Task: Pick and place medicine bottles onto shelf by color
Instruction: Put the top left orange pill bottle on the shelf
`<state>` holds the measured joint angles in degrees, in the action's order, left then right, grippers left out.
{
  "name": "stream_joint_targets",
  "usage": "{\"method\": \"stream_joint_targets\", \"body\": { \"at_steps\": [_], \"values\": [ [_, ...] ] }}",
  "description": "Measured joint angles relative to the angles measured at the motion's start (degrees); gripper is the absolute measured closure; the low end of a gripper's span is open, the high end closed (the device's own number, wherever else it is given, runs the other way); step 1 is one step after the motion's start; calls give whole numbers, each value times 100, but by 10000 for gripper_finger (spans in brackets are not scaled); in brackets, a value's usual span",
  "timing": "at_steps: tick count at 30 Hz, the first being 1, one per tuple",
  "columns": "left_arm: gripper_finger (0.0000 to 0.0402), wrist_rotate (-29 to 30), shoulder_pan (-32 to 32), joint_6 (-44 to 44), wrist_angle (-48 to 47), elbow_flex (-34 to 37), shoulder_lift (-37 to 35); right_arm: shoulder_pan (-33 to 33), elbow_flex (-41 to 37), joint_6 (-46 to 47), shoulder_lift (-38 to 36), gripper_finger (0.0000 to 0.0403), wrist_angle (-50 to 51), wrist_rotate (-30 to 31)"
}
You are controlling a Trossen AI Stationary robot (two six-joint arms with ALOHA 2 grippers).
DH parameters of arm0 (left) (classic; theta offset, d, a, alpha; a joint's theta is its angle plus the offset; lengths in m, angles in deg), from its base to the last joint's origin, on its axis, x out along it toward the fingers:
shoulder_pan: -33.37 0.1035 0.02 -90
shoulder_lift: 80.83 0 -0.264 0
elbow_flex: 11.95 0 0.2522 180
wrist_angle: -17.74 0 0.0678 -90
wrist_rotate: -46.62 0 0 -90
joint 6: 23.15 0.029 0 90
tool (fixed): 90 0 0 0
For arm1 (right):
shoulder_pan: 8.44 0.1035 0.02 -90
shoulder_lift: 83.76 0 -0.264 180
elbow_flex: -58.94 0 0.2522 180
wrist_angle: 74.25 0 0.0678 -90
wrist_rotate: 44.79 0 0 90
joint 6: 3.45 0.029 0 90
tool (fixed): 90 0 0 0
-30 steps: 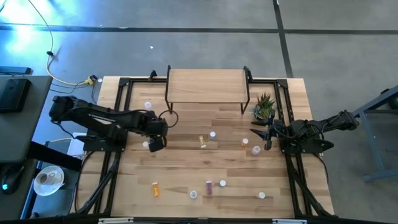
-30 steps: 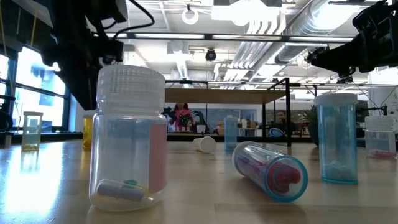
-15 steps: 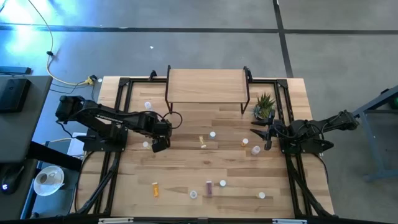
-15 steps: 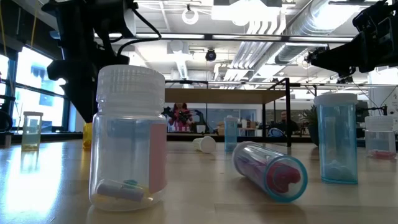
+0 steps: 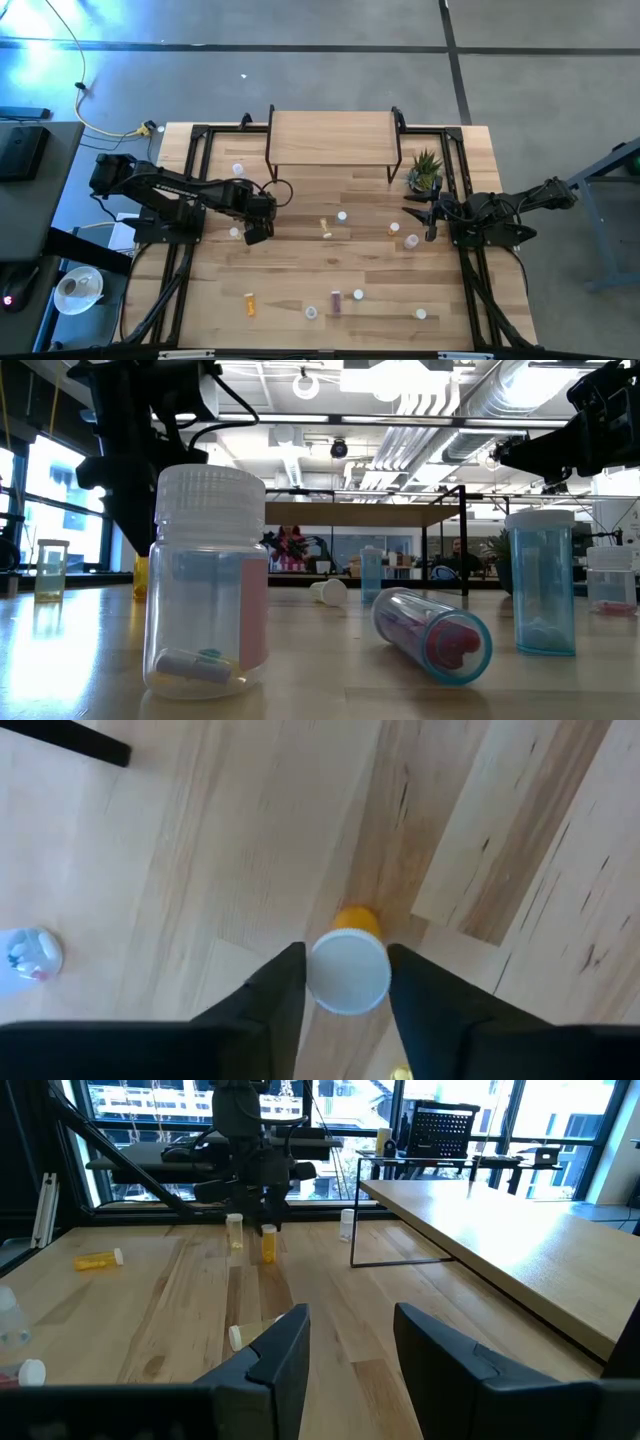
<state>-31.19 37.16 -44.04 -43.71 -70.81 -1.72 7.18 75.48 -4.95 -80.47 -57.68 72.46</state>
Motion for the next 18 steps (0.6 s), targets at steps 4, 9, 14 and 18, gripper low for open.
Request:
{"method": "stream_joint_targets", "body": {
  "at_steps": [4,9,14,18],
  "values": [
    [298,4,0,2,0,0,0,0,0,-1,0,263,0,0],
    [294,-21,0,2,0,0,0,0,0,-2,0,263,0,0],
    [289,-381,0,46,-39,-42,-43,2,0,0,0,263,0,0],
    [290,-459,-2,264,-89,-367,-56,0,0,0,0,263,-2,0]
  ]
}}
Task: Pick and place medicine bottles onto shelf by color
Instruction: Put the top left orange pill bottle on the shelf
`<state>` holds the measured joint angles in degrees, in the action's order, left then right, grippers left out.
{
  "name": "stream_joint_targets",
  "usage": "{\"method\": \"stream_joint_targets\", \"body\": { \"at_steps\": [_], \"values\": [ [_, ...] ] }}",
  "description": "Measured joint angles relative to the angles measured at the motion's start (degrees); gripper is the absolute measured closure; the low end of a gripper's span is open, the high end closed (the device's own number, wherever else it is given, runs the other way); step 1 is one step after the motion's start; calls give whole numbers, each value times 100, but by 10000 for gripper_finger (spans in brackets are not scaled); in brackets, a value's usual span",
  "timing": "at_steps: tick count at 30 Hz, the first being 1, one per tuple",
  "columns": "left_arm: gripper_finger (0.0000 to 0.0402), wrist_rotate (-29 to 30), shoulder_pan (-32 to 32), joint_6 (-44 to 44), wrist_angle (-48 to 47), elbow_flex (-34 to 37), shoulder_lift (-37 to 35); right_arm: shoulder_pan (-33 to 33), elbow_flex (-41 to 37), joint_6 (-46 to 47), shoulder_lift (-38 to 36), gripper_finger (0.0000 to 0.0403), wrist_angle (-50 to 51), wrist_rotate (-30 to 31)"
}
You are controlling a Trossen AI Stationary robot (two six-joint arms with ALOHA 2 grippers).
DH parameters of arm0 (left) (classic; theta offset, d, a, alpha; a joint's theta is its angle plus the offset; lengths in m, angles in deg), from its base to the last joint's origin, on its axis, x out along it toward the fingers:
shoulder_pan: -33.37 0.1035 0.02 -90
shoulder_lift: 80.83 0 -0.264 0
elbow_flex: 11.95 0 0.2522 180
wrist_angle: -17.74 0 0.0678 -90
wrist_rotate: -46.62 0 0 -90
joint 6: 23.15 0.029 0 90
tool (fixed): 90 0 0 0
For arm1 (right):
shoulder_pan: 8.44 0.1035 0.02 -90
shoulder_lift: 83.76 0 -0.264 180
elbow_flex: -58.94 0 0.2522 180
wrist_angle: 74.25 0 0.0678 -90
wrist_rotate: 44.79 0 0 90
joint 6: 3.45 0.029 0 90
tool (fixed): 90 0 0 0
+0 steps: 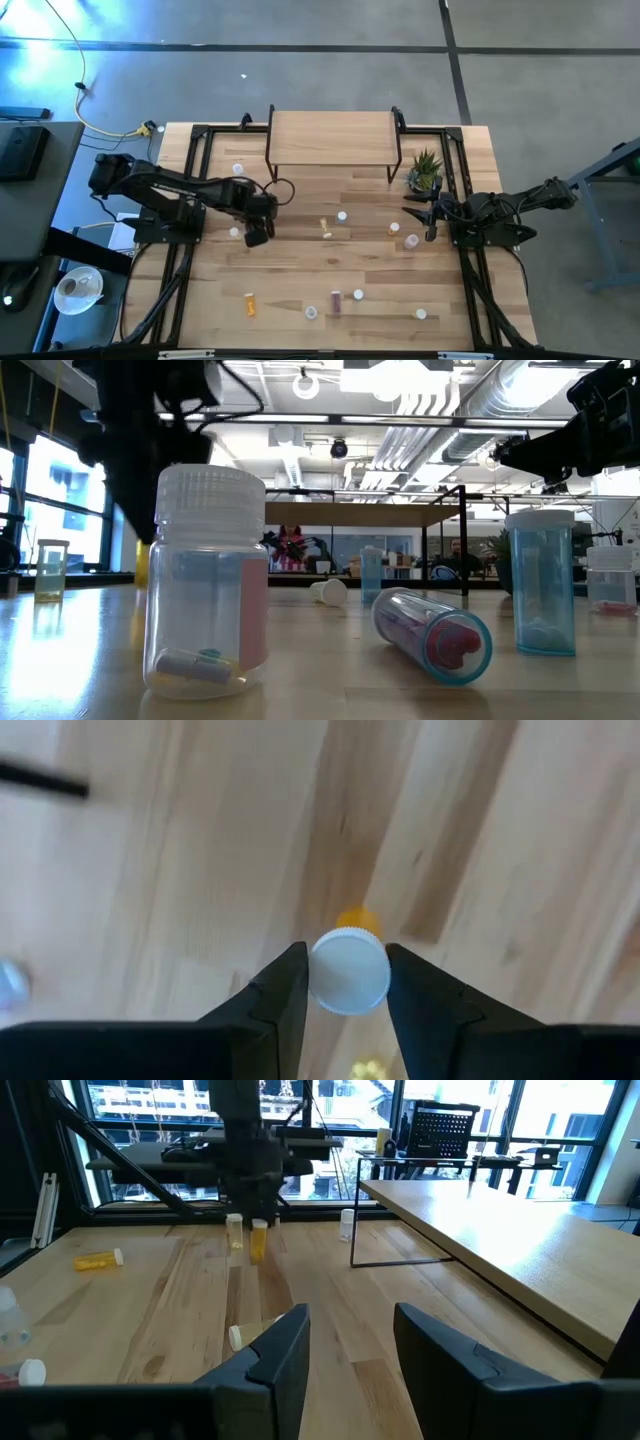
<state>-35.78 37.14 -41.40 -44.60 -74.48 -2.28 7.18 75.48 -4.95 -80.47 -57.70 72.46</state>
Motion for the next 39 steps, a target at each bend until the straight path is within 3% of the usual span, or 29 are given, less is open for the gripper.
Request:
{"method": "stream_joint_targets", "body": {
  "at_steps": [6,11,22,31,39],
  "values": [
    [289,-87,16,644,-108,-888,-1,2,0,0,0,263,2,0],
    [289,284,297,1229,-430,-1763,6,0,0,-2,0,263,2,0],
    [289,509,1997,2062,-907,-3708,324,2,0,0,0,263,2,0],
    [289,130,3493,2193,-1838,-5729,1521,1,0,-1,1,263,2,0],
    [289,-96,4185,2140,-2868,-6996,2712,0,0,0,1,263,2,0]
  ]
}}
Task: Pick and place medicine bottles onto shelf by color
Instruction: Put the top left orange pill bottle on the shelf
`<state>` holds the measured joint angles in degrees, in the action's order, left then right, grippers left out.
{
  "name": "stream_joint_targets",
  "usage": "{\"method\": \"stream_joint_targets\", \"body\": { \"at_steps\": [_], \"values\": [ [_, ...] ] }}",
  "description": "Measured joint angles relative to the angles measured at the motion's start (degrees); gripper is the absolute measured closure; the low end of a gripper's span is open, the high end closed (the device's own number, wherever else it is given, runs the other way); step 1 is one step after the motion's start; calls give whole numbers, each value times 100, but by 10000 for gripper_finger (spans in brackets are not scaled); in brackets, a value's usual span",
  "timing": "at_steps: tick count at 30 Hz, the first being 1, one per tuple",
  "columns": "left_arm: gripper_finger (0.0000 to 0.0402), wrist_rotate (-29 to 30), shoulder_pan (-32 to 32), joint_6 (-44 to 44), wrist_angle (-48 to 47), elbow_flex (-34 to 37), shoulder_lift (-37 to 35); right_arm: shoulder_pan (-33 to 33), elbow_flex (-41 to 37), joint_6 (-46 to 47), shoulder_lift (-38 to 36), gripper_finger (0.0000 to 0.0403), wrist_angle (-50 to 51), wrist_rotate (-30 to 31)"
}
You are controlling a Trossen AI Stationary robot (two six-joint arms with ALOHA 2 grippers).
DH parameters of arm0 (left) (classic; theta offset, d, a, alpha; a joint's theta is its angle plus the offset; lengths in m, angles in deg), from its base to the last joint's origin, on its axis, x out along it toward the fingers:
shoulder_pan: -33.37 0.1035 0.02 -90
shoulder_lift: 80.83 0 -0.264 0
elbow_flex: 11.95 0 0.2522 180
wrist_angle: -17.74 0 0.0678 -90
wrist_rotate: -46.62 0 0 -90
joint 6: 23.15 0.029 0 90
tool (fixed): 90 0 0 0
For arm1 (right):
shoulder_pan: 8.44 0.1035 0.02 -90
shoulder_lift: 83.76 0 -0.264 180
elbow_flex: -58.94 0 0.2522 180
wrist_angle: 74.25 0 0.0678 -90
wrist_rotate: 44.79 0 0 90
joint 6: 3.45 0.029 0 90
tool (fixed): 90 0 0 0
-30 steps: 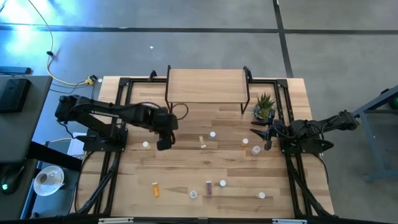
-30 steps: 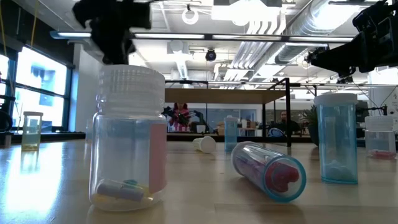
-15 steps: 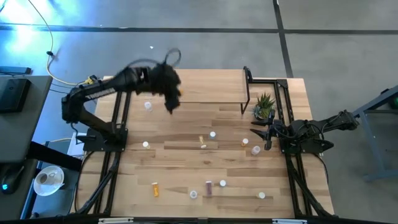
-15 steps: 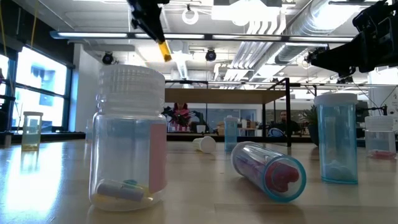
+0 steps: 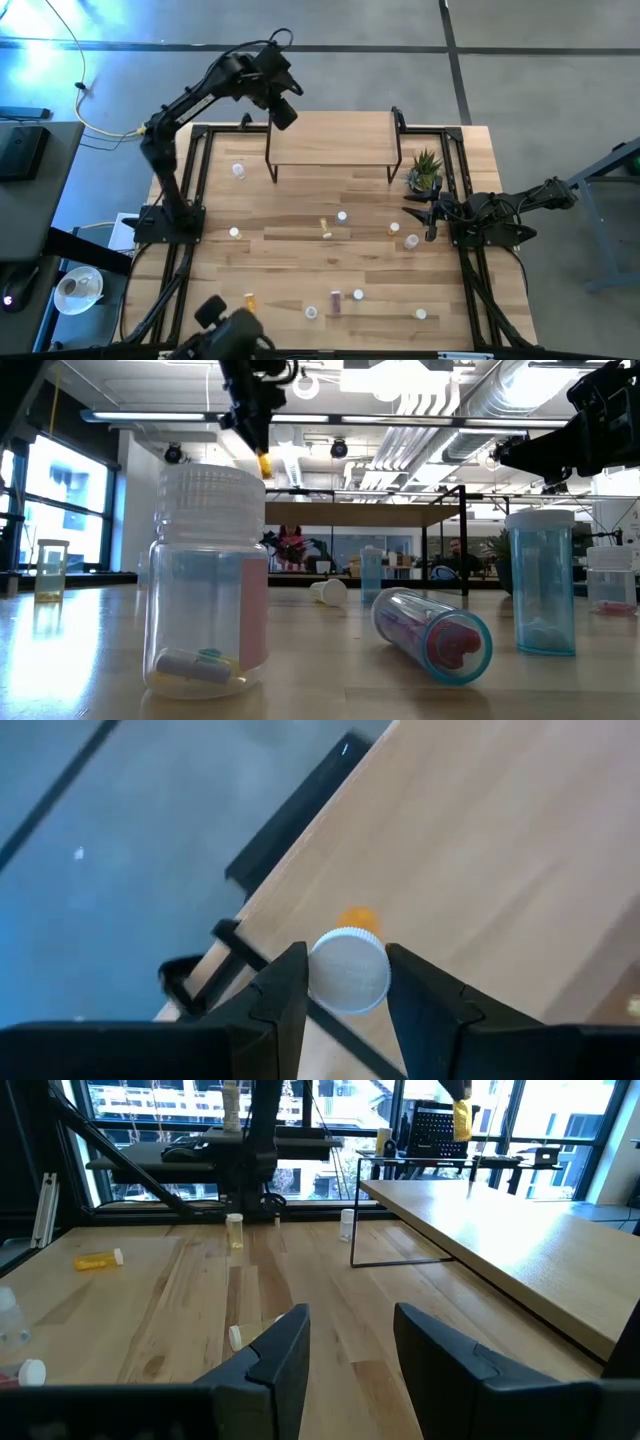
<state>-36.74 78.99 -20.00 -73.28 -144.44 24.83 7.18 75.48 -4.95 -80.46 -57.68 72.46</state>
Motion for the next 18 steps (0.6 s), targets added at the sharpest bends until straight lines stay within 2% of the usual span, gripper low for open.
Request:
{"method": "stream_joint_targets", "body": {
  "at_steps": [9,18],
  "values": [
    [289,6,129,-5,-87,-90,587,1,0,0,-1,263,0,0],
    [289,181,112,-2,-98,-90,734,1,0,-1,0,263,0,0]
  ]
}}
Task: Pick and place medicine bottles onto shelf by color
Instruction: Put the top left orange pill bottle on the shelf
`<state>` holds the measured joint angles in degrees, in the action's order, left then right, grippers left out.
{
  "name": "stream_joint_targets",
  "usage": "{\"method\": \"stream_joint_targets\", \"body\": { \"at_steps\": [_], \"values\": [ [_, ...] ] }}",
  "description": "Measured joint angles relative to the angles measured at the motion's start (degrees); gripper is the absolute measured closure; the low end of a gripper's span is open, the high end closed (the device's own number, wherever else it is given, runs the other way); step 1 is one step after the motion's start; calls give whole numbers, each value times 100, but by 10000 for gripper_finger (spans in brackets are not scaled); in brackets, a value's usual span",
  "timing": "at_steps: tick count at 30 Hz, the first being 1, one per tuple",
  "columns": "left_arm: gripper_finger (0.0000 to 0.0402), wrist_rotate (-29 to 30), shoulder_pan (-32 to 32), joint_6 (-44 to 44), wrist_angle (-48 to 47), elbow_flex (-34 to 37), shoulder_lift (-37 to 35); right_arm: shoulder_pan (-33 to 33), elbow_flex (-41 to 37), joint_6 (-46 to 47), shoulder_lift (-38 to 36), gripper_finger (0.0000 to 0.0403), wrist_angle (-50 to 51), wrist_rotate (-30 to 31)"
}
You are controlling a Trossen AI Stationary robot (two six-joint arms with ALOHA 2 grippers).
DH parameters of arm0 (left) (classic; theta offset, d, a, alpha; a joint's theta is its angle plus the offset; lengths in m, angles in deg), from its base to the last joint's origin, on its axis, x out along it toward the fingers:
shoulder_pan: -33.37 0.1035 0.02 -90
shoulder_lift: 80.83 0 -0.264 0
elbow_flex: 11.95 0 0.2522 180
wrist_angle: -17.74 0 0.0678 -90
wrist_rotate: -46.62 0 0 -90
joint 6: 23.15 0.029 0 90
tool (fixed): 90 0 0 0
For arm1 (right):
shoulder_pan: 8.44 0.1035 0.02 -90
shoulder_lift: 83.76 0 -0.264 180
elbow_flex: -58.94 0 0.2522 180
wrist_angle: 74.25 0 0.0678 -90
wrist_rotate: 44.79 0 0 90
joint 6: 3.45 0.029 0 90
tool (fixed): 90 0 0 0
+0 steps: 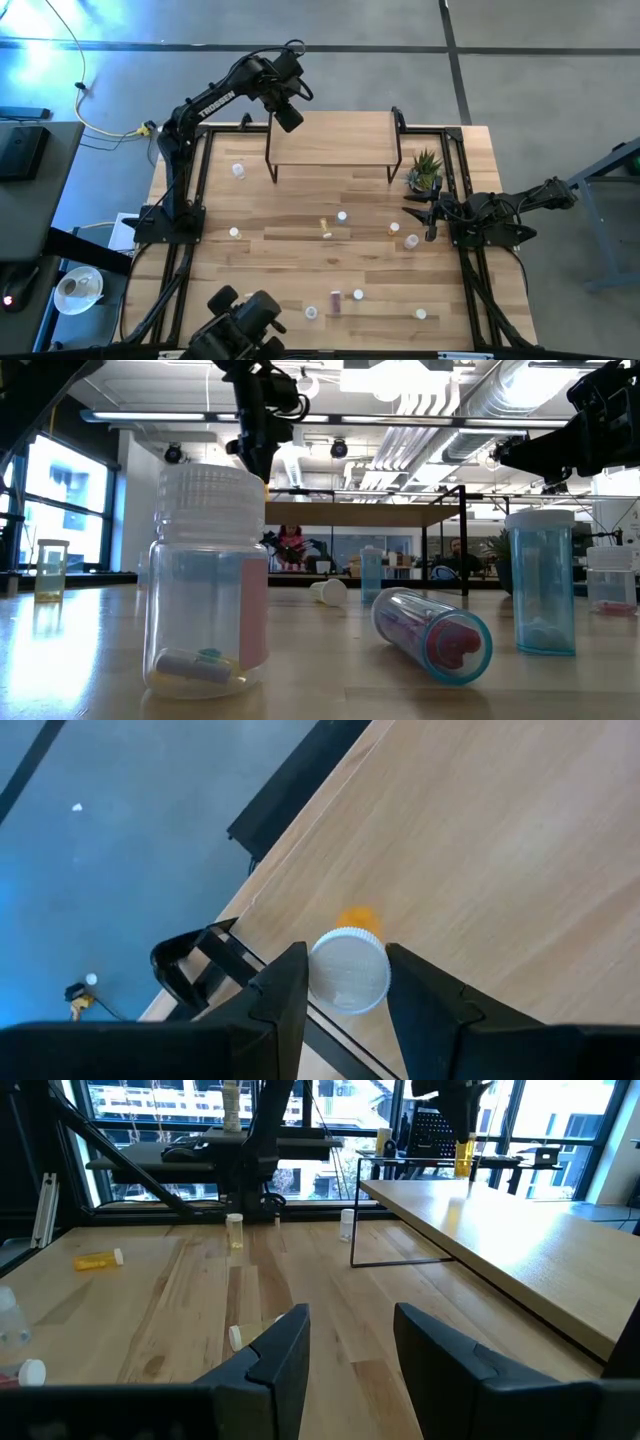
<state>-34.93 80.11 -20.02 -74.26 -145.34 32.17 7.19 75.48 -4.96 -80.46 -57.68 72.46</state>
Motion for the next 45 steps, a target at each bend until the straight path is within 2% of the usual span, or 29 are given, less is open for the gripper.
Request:
{"method": "stream_joint_targets", "body": {
  "at_steps": [29,45],
  "values": [
    [287,9,-72,9,-40,0,165,-1,0,1,-1,263,0,0],
    [243,9,-70,160,4,0,165,-1,0,-1,-1,263,0,0]
  ]
}}
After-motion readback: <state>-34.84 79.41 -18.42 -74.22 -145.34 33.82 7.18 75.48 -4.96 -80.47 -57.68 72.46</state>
